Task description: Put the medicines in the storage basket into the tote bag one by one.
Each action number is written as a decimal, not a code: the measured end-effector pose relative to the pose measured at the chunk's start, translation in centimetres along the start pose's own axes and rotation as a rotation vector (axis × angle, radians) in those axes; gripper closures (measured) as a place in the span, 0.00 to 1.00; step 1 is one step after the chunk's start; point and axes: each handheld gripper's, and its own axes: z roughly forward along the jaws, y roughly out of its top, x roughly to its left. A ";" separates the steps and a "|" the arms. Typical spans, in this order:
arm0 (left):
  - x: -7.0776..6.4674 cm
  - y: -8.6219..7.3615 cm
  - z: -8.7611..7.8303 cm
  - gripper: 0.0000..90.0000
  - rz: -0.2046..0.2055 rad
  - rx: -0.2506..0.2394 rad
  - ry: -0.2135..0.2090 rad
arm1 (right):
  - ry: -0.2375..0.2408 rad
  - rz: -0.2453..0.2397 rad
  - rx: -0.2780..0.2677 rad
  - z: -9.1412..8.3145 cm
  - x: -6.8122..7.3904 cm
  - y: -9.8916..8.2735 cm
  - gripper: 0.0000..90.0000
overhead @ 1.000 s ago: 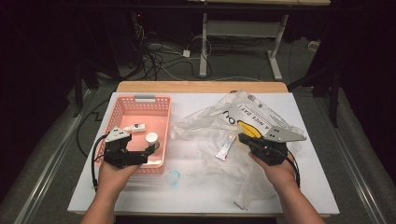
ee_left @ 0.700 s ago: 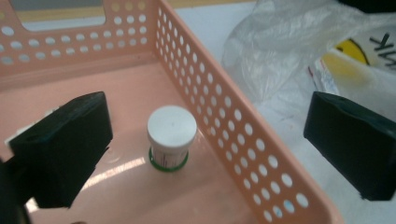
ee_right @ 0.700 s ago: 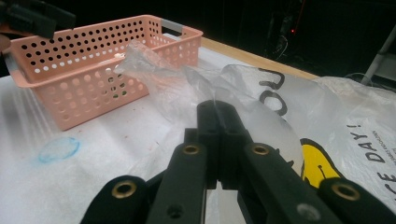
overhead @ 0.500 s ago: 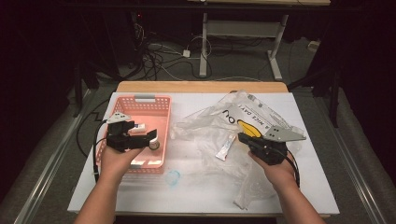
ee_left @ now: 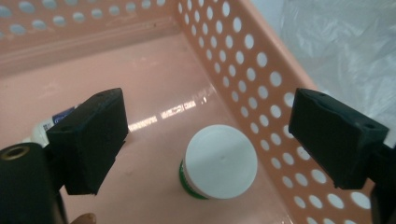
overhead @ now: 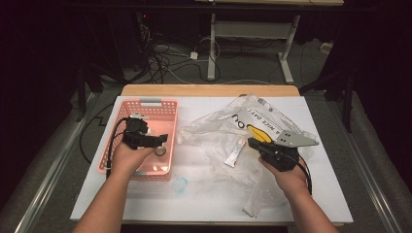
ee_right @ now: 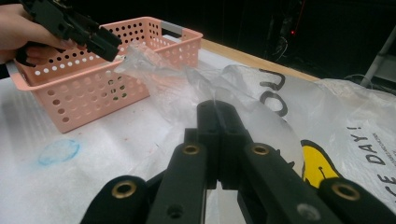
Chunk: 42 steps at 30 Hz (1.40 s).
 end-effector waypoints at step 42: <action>-0.7 0.4 2.9 0.53 0.104 0.336 0.004 | -0.003 0.003 -0.002 0.1 0.1 0.1 1.00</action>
